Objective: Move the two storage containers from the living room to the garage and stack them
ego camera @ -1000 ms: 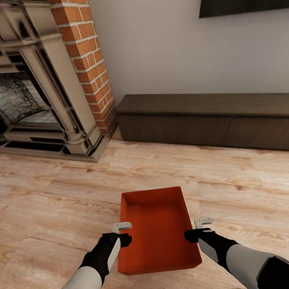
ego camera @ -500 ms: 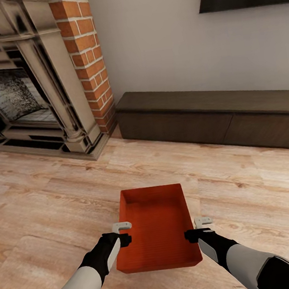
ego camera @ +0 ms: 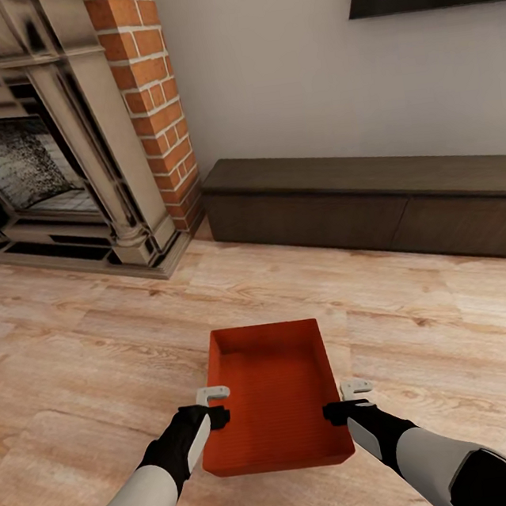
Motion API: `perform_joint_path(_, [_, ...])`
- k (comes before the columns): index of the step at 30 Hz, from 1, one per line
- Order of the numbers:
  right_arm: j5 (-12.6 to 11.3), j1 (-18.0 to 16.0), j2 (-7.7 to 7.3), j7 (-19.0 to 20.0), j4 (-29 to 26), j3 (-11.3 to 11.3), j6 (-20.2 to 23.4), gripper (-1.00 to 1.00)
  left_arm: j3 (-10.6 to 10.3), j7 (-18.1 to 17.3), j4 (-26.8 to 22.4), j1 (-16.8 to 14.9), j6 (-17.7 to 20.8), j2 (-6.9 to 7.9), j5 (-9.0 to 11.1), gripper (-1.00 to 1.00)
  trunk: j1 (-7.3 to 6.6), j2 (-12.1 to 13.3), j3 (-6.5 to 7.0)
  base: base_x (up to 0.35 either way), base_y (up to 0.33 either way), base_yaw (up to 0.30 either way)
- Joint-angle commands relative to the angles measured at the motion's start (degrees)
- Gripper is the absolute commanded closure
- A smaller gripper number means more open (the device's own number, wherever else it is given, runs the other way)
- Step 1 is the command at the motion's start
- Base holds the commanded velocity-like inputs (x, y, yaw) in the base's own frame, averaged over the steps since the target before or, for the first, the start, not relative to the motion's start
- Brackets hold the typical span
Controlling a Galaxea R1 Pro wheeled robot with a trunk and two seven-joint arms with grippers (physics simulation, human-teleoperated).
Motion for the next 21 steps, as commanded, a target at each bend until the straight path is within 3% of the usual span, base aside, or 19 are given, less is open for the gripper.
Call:
perform_joint_path(1, [-0.33, -0.01, -0.03, -0.37, -0.13, 0.48, 0.34, -1.00, -0.04, 0.18, -0.15, 0.00, 0.33, -0.01, -0.03, -1.00, 0.21, -0.42, -0.22, 0.000, 0.000, 0.000])
perform_joint_path(7, [-0.33, -0.01, -0.05, -0.37, -0.14, 0.48, 0.37, -1.00, -0.07, 0.11, -0.32, 0.00, 0.36, -0.01, -0.03, -1.00, 1.53, -2.82, -1.30, 0.000, 0.000, 0.000])
perform_joint_path(21, [-0.33, -0.01, -0.06, -0.37, -0.14, 0.48, 0.37, -1.00, 0.01, 0.08, -0.50, 0.00, 0.36, 0.08, -0.03, -1.00, 1.53, -2.82, -1.30, 0.000, 0.000, 0.000])
